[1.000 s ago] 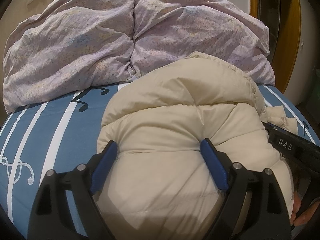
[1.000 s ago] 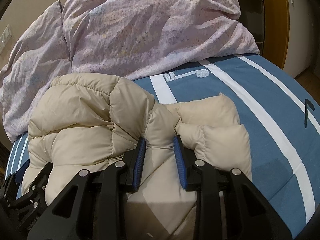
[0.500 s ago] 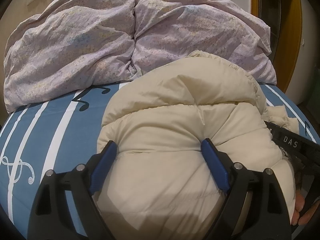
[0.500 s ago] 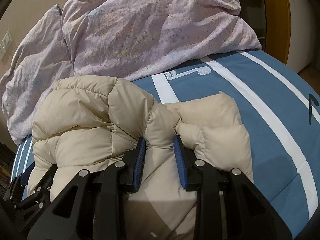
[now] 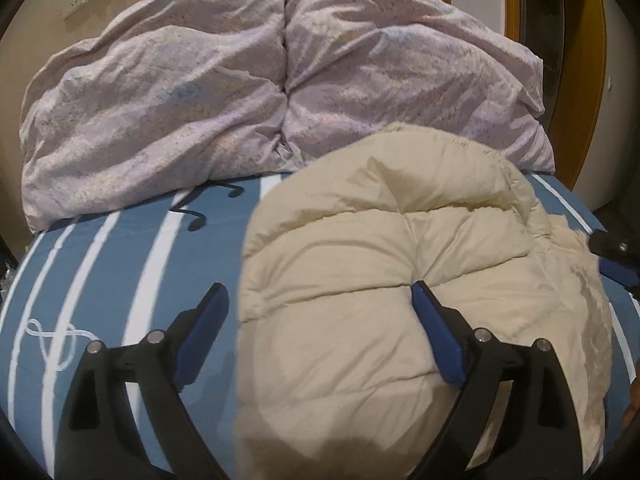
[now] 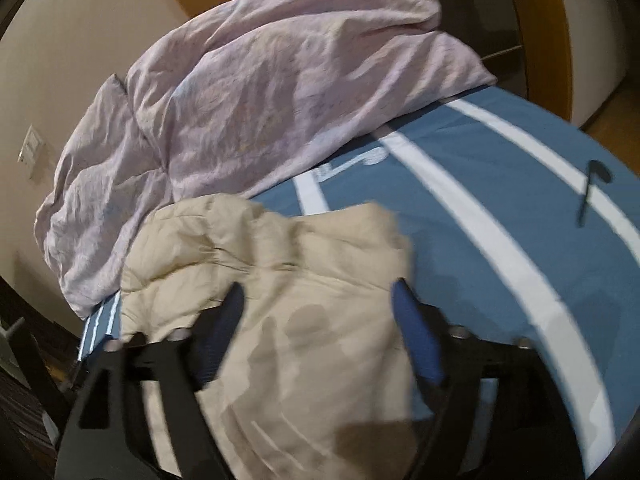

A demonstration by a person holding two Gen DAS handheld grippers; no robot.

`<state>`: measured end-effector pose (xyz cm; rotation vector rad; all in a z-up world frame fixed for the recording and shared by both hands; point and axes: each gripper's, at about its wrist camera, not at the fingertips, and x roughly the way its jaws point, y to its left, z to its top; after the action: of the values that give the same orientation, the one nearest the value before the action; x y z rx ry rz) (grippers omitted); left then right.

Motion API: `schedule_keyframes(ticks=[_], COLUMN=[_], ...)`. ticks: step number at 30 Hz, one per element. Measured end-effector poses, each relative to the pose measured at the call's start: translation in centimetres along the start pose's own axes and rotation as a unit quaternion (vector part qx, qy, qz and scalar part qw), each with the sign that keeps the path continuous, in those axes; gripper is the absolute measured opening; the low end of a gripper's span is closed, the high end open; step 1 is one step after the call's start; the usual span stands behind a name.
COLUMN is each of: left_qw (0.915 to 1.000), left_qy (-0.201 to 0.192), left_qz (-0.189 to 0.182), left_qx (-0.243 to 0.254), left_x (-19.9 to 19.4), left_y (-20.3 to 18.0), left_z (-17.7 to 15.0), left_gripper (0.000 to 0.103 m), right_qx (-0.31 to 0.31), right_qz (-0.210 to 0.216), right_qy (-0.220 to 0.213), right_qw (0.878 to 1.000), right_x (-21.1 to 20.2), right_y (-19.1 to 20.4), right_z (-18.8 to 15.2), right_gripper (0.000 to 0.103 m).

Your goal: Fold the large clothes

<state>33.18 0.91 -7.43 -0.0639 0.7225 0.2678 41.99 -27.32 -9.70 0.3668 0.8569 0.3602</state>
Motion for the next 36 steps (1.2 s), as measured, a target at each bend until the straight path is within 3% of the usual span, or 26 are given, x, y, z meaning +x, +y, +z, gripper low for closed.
schedule_keyframes(ticks=[6,14,20,26,30,33,36], left_qw=[0.9996,0.9949,0.9891,0.9738,0.9564,0.9399,0.9303], left_qy=[0.011,0.053,0.073,0.101,0.124,0.138,0.135], left_qz=[-0.009,-0.059,-0.098,-0.154,-0.198,-0.233,-0.257], left_qx=[-0.025,-0.064,-0.083,-0.133,-0.175,-0.208,-0.225], left_x=[-1.2,0.0,1.1,2.6,3.8,4.7,4.7], left_y=[2.4,4.4,4.5,5.6,6.5,7.1,7.3], left_z=[0.6,-0.1,-0.6,-1.2,-1.7,-2.3,-2.7], left_gripper=[0.092,0.092,0.091,0.091,0.091,0.089,0.077], right_qx=[0.033,0.091,0.058,0.033,0.029,0.034,0.043], right_qz=[0.045,0.116,0.145,0.159,0.174,0.19,0.209], right_qy=[0.082,0.123,0.134,0.138,0.142,0.149,0.157], right_qw=[0.995,0.981,0.979,0.977,0.974,0.97,0.964], right_x=[2.0,4.0,4.5,5.0,5.3,5.8,6.3], right_y=[-2.4,-4.3,-2.9,-1.9,-1.6,-1.2,-1.1], right_z=[-0.8,-1.6,-2.0,-2.3,-2.5,-2.7,-2.8], right_gripper=[0.09,0.094,0.097,0.097,0.096,0.089,0.075])
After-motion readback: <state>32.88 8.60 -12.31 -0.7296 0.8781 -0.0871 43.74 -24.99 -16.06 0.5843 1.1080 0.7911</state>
